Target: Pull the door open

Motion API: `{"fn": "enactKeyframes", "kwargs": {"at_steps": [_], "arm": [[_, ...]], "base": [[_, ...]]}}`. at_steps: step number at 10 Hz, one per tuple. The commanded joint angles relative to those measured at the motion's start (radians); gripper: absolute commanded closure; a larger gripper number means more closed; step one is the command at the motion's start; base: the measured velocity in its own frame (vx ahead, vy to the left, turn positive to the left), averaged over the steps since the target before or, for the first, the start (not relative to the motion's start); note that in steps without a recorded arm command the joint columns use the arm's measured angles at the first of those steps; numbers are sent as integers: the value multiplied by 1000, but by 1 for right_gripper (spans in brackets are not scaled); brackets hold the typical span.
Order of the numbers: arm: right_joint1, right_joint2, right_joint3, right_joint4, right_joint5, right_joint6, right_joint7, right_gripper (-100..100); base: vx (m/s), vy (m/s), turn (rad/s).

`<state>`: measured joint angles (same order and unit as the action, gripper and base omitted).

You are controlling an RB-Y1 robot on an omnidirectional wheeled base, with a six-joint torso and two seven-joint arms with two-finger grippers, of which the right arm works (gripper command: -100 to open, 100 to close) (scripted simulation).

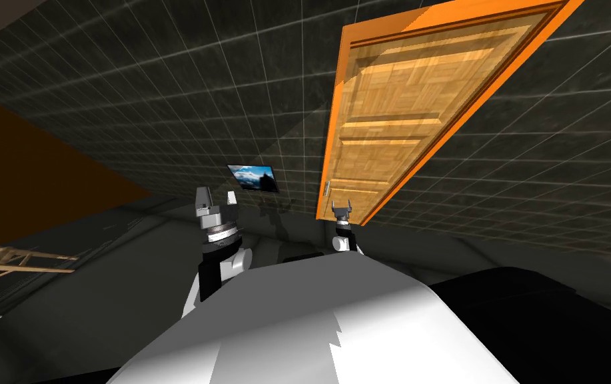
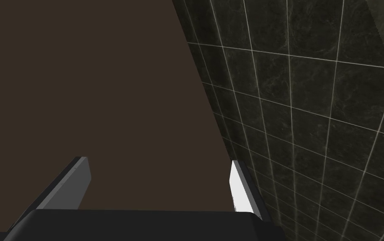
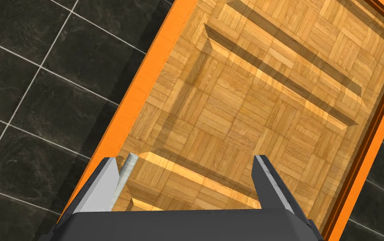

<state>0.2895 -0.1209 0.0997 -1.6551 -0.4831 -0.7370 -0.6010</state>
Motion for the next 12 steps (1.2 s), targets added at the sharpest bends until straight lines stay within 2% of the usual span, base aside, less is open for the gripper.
{"fn": "enactKeyframes", "kwargs": {"at_steps": [1, 12], "arm": [[-3, -5, 6, 27, -32, -2, -26, -100], [-71, -44, 46, 312, -233, -75, -210, -100]], "base": [[96, -40, 89], [91, -41, 95]]}}
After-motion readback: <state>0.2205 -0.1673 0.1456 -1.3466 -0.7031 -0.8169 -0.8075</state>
